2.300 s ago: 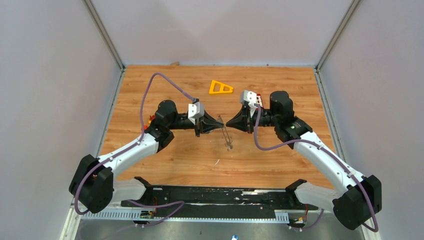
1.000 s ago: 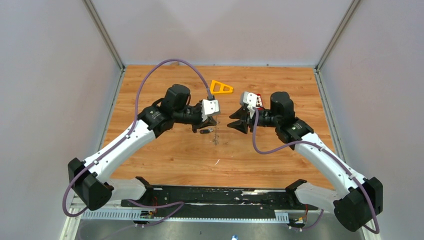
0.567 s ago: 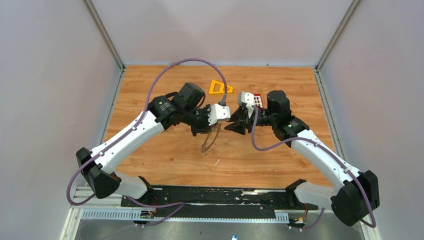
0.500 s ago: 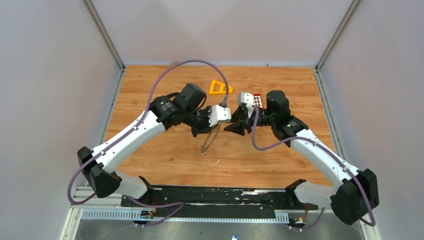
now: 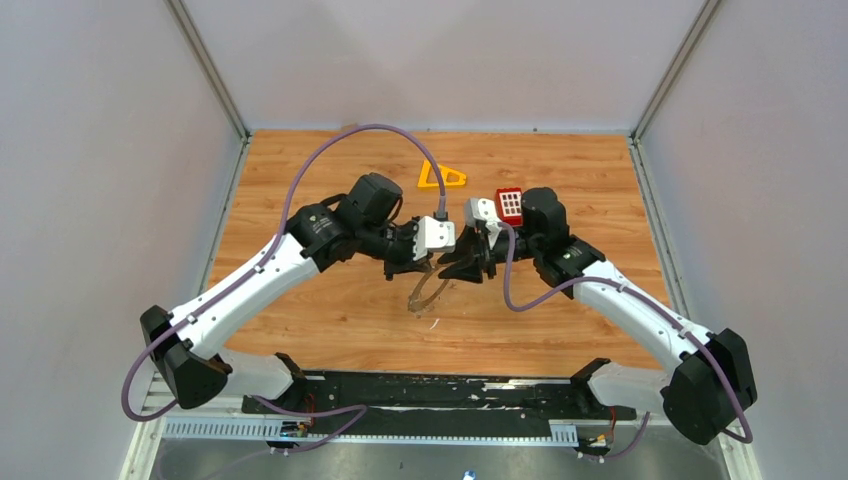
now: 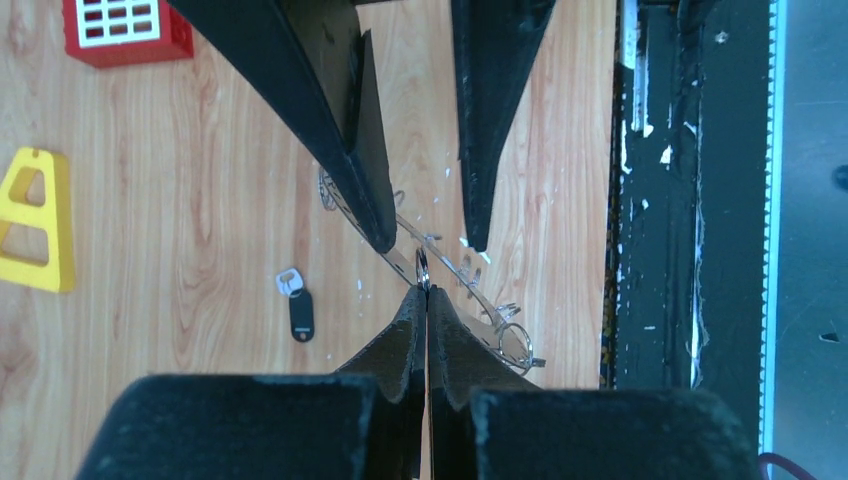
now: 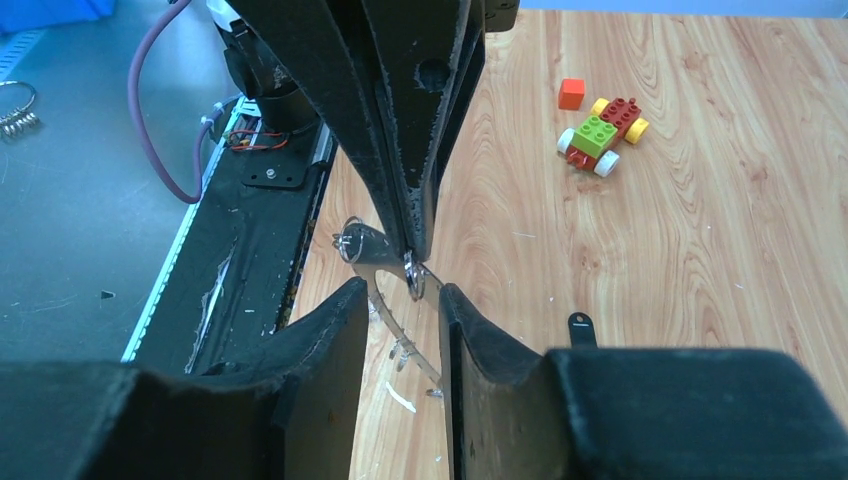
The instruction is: Put the keys on the keyring
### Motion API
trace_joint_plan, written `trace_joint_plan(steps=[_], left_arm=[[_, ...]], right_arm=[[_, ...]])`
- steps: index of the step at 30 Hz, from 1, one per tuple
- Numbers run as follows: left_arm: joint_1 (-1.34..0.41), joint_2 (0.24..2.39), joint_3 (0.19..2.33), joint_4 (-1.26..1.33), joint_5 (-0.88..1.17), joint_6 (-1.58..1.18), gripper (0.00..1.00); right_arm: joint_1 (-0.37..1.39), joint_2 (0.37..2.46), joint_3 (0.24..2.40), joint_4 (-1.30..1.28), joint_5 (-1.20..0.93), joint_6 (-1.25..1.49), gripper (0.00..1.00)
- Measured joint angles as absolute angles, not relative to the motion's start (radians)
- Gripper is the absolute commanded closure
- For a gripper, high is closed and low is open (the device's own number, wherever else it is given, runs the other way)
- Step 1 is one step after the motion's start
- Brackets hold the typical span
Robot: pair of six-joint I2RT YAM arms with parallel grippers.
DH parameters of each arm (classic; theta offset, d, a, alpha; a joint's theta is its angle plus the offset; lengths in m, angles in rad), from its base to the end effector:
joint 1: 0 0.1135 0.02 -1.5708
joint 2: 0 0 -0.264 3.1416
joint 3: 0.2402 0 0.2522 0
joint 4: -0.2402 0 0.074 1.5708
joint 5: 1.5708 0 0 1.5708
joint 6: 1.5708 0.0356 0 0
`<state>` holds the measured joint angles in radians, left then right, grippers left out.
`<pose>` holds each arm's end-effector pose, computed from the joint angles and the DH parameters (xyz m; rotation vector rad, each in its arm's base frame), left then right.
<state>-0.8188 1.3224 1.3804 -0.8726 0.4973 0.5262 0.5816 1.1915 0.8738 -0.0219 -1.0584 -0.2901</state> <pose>0.1709 -0.2076 0.3669 1.6611 1.7028 -0.7316 0.2001 0.1687 0.3087 -1.3996 1.2850 1.1963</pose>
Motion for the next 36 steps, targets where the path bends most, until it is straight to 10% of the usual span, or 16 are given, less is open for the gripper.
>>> trace_joint_plan(steps=[12, 22, 36], left_arm=[[-0.819, 1.299, 1.338, -0.795, 0.555, 0.522, 1.00], [-0.817, 1.276, 1.288, -0.739, 0.538, 0.510, 1.00], [-0.809, 1.134, 1.203, -0.599, 0.543, 0.500, 0.53]], right_arm=[[0.599, 1.192, 0.874, -0.017, -1.050, -0.290, 0.99], [0.602, 1.195, 0.874, -0.033, -1.014, -0.309, 1.00], [0.555, 1.143, 0.874, -0.070, -0.958, -0.324, 1.00]])
